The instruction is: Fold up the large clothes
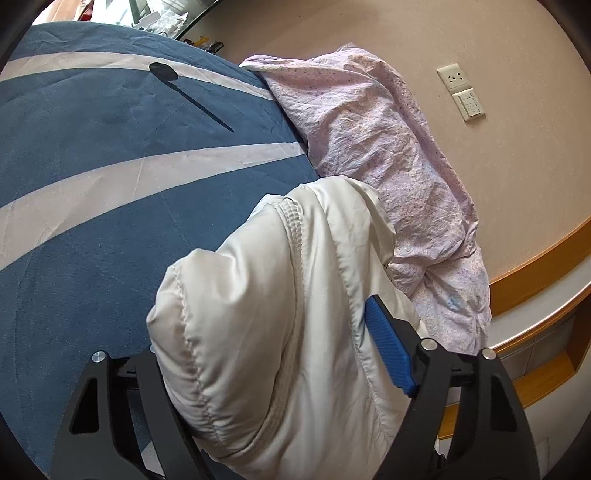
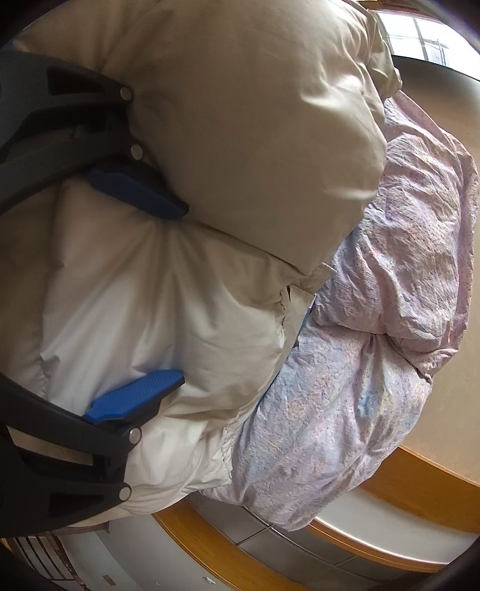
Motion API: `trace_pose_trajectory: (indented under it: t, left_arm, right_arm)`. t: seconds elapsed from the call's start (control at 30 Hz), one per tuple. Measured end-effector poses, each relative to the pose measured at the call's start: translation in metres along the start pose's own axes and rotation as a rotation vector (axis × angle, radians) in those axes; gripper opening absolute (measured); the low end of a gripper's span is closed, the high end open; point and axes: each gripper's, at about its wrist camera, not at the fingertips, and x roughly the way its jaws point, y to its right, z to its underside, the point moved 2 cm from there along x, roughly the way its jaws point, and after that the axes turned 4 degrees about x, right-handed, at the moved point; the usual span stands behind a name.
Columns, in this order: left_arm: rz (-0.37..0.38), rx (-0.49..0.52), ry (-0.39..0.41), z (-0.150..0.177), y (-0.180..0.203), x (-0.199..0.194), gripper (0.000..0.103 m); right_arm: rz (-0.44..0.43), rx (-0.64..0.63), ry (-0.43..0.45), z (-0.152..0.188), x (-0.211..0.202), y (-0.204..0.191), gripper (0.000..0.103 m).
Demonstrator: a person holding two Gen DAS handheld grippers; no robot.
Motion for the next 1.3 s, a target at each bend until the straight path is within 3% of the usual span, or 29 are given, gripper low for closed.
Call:
trace_pose_trajectory:
  t: [0.2,0.33,0.63,0.8,1.07,1.3]
  left_arm:
    - [0.032,0.073,0.042,0.001,0.018,-0.011,0.054]
    - [0.092,0.135,0.071,0.000,0.041,-0.023,0.043]
    - [0.304,0.325,0.130,0.013,0.114,-0.055,0.040]
    - [0.374,0.416,0.143,0.024,0.154,-0.062,0.040]
    - [0.463,0.579,0.162,0.061,0.215,-0.074,0.040]
    - [0.553,0.743,0.122,0.119,0.273,-0.067,0.040]
  right_arm:
    - [0.010,-0.007,0.005,0.002,0.001,-0.003,0.084]
    - [0.013,-0.008,0.006,0.002,0.002,-0.003,0.084]
    - [0.016,-0.015,0.005,0.000,0.003,-0.001,0.084]
    - [-0.031,-0.061,0.006,-0.007,0.000,0.012,0.084]
    - [-0.051,0.033,0.175,-0.007,-0.057,0.106,0.090]
    - [0.006,0.289,0.114,0.021,-0.053,0.228,0.093]
